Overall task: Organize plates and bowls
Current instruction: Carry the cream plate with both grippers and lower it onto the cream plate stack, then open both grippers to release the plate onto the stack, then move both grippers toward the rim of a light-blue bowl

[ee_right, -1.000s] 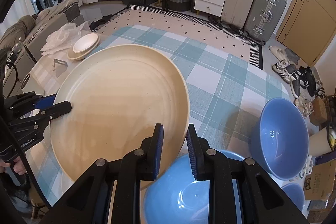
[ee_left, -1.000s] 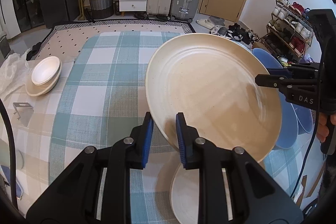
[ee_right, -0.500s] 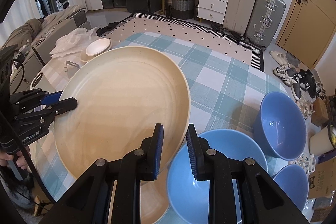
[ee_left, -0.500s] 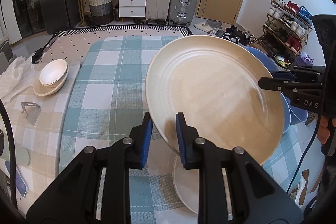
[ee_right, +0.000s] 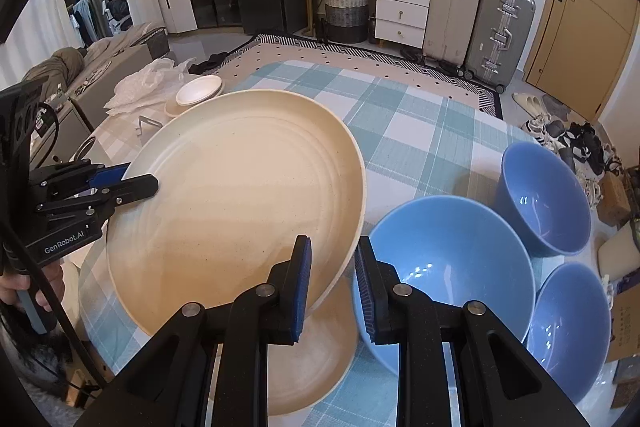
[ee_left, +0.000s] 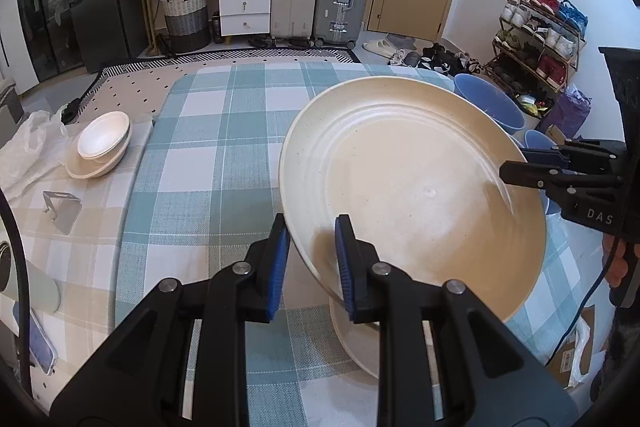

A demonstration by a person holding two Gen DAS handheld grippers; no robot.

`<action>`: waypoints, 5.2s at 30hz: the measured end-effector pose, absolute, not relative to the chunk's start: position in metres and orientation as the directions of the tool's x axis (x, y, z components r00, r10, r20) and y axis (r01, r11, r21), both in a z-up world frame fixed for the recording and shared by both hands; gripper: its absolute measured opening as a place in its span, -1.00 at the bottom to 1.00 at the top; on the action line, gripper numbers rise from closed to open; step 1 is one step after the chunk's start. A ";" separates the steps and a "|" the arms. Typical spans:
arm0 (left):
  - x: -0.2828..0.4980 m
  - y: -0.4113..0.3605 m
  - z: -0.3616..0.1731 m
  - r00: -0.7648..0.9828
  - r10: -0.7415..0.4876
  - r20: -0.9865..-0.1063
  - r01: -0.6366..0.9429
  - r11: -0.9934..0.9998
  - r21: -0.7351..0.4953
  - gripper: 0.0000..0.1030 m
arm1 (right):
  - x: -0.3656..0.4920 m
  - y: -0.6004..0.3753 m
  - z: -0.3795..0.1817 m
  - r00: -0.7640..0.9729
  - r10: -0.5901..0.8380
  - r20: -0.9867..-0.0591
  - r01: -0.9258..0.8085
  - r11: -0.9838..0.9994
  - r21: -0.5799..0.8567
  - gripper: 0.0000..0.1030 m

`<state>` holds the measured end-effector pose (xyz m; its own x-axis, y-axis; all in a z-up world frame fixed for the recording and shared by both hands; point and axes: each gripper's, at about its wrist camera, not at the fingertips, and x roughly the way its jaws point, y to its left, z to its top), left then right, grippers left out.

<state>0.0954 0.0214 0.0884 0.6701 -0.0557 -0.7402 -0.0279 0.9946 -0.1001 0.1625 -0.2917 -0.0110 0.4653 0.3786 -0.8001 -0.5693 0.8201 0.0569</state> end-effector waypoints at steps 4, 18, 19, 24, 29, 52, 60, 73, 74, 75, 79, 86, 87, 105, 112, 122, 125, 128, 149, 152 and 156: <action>0.094 0.023 0.079 0.669 -0.068 -0.740 -0.022 0.994 -0.111 -0.64 | 0.159 -0.297 -0.016 0.464 0.403 -0.789 -0.559 0.824 0.092 -0.56; 0.082 0.015 0.046 0.659 -0.040 -0.751 -0.011 0.998 -0.062 -0.63 | 0.132 -0.297 -0.045 0.491 0.374 -0.787 -0.558 0.829 0.046 -0.56; 0.082 0.014 0.044 0.660 -0.030 -0.751 -0.015 0.998 -0.053 -0.63 | 0.130 -0.297 -0.047 0.489 0.373 -0.788 -0.558 0.828 0.046 -0.56; 0.081 0.015 0.037 0.661 -0.030 -0.750 -0.023 0.998 -0.061 -0.63 | 0.127 -0.299 -0.061 0.462 0.384 -0.800 -0.547 0.833 0.084 -0.56; 0.080 0.013 0.029 0.658 -0.021 -0.753 -0.007 0.999 -0.034 -0.63 | 0.121 -0.303 -0.072 0.446 0.394 -0.804 -0.533 0.838 0.115 -0.56; 0.085 -0.012 -0.013 0.624 -0.007 -0.782 0.052 0.998 0.033 -0.63 | 0.101 -0.315 -0.107 0.454 0.332 -0.827 -0.480 0.873 0.087 -0.56; 0.088 -0.022 -0.020 0.611 0.009 -0.791 0.061 0.996 0.059 -0.63 | 0.100 -0.317 -0.115 0.448 0.309 -0.839 -0.464 0.883 0.077 -0.53; 0.094 -0.027 -0.029 0.573 0.019 -0.820 0.069 0.995 0.072 -0.59 | 0.099 -0.316 -0.120 0.447 0.284 -0.848 -0.455 0.888 0.057 -0.46; 0.093 -0.027 -0.029 0.571 0.020 -0.821 0.070 0.995 0.073 -0.58 | 0.099 -0.317 -0.120 0.446 0.286 -0.848 -0.455 0.888 0.060 -0.44; 0.094 -0.027 -0.030 0.571 0.022 -0.820 0.070 0.995 0.075 -0.58 | 0.100 -0.317 -0.121 0.445 0.288 -0.848 -0.453 0.889 0.065 -0.43; 0.092 -0.029 -0.029 0.568 0.020 -0.823 0.075 0.994 0.076 -0.52 | 0.101 -0.318 -0.122 0.438 0.303 -0.846 -0.449 0.889 0.086 -0.34; 0.091 -0.031 -0.029 0.565 0.019 -0.825 0.077 0.994 0.076 -0.45 | 0.100 -0.320 -0.124 0.419 0.329 -0.846 -0.443 0.888 0.126 -0.24; 0.090 -0.032 -0.029 0.565 0.018 -0.825 0.077 0.994 0.074 -0.45 | 0.100 -0.320 -0.124 0.417 0.330 -0.847 -0.442 0.888 0.128 -0.24; 0.077 -0.024 0.005 0.607 -0.115 -0.787 0.087 0.993 -0.079 0.50 | 0.087 -0.331 -0.097 0.436 0.427 -0.792 -0.465 0.861 0.208 0.69; 0.073 -0.024 0.027 0.642 -0.135 -0.755 0.087 0.991 -0.103 0.56 | 0.079 -0.351 -0.076 0.483 0.454 -0.749 -0.448 0.863 0.234 0.96; 0.079 -0.055 0.060 0.676 -0.183 -0.714 0.161 0.982 -0.099 0.96 | 0.070 -0.394 -0.038 0.583 0.410 -0.701 -0.409 0.894 0.183 0.99; 0.086 -0.069 0.069 0.681 -0.193 -0.706 0.184 0.979 -0.090 0.96 | 0.073 -0.411 -0.025 0.612 0.395 -0.685 -0.386 0.905 0.177 0.99; 0.095 -0.081 0.078 0.685 -0.207 -0.698 0.207 0.975 -0.085 0.96 | 0.077 -0.429 -0.010 0.650 0.362 -0.668 -0.357 0.922 0.153 0.99; 0.187 -0.139 0.164 0.743 -0.280 -0.608 0.284 0.954 -0.092 0.96 | 0.121 -0.529 0.080 0.772 0.316 -0.552 -0.260 0.949 0.180 0.99; 0.199 -0.146 0.173 0.747 -0.278 -0.603 0.291 0.953 -0.079 0.96 | 0.127 -0.538 0.087 0.782 0.302 -0.545 -0.248 0.953 0.172 0.99; 0.215 -0.155 0.180 0.744 -0.299 -0.598 0.311 0.947 -0.086 0.96 | 0.141 -0.546 0.093 0.791 0.281 -0.544 -0.231 0.960 0.160 0.99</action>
<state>0.2151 -0.1550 0.1799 0.7438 -0.2987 -0.5979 0.3111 0.9465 -0.0859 0.1407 -0.5461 0.0928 0.7910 0.2809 -0.5435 -0.2310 0.9597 0.1598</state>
